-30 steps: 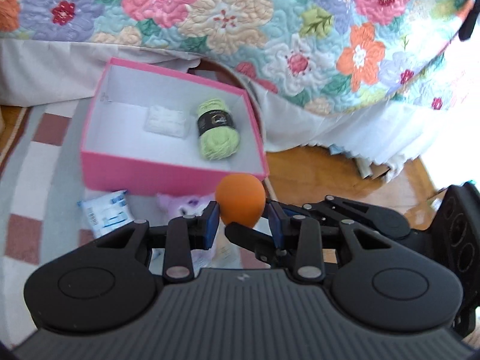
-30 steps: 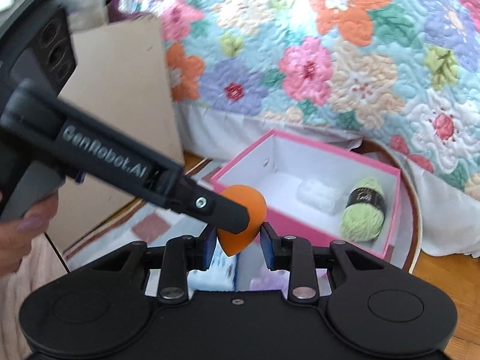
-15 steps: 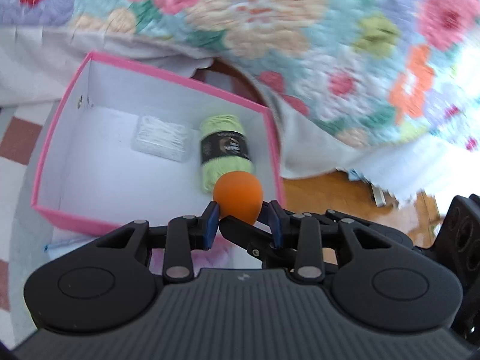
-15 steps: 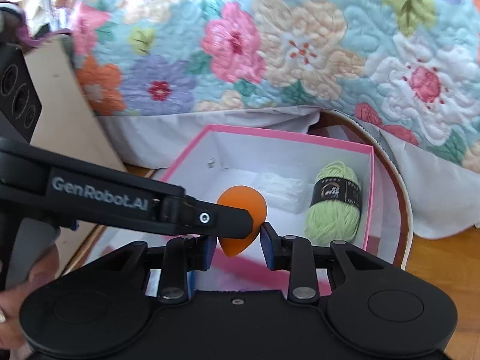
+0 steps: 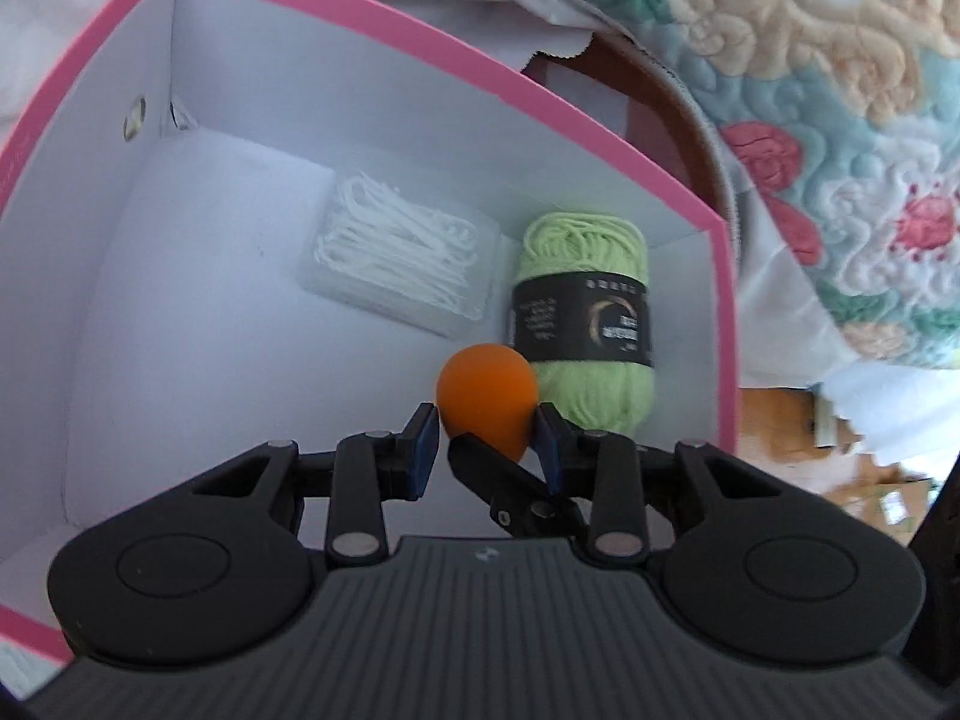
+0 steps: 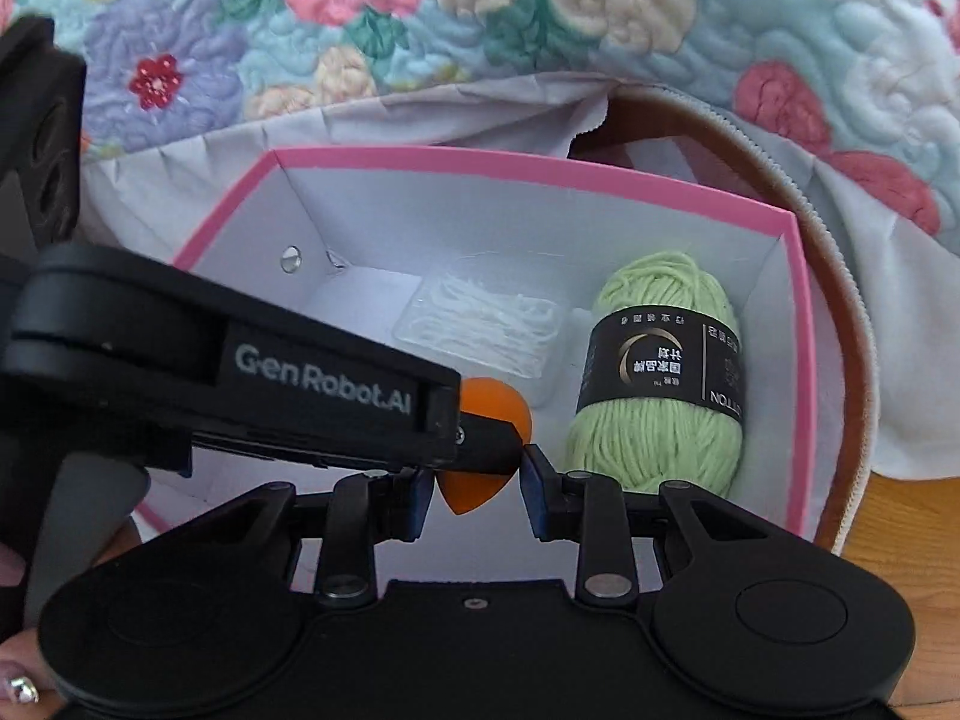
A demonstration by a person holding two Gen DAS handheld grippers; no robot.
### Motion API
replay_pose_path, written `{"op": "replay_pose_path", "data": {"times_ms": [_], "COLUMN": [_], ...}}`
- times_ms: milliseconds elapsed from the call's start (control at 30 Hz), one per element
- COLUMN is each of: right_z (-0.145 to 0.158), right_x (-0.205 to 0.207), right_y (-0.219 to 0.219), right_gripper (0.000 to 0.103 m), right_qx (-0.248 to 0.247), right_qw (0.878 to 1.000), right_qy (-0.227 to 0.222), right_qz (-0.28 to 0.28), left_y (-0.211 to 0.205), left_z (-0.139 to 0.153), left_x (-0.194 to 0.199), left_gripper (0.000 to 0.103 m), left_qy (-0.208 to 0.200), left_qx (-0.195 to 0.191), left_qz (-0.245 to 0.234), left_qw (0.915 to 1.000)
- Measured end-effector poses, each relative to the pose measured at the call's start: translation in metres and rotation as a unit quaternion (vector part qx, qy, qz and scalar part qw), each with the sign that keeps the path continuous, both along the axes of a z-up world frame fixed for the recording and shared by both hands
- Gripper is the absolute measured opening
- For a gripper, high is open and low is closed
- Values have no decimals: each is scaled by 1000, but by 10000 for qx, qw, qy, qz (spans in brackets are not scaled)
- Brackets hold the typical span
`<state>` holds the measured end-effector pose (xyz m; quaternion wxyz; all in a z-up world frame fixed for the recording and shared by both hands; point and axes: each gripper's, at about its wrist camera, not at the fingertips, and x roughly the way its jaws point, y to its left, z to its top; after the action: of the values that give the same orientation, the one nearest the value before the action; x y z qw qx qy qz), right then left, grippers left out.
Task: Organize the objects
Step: 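Lift the orange sponge with the left tool and carry it over the pink box, then lower the sponge into the pink box and open the left tool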
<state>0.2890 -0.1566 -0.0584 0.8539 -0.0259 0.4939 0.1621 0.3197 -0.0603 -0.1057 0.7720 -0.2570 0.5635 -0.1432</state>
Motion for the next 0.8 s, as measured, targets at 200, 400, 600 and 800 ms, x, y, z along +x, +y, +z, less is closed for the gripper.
{"op": "replay_pose_path", "data": {"times_ms": [200,400,600,800], "right_z": [-15,-5,-17,-22], "right_x": [5,-14,-2,-3], "right_y": [2,3,-8,-11], "right_gripper": [33,33,14,13], "right_qx": [-100,-215,-319,-395], "right_qw": [9997,9985,9991,9989], "right_qy": [173,-13,-29,-177], "right_qz": [117,494,283,164], "left_y": [-8,-14,-15,-18], "left_z": [-15,-17,-21,-12], "left_x": [2,7,16,10], "left_gripper": [27,26,24,28], "left_qy": [182,125,99,-121], "left_qx": [344,542,109,300], "left_qz": [114,68,122,99], "left_qw": [9992,9984,9998,9994]}}
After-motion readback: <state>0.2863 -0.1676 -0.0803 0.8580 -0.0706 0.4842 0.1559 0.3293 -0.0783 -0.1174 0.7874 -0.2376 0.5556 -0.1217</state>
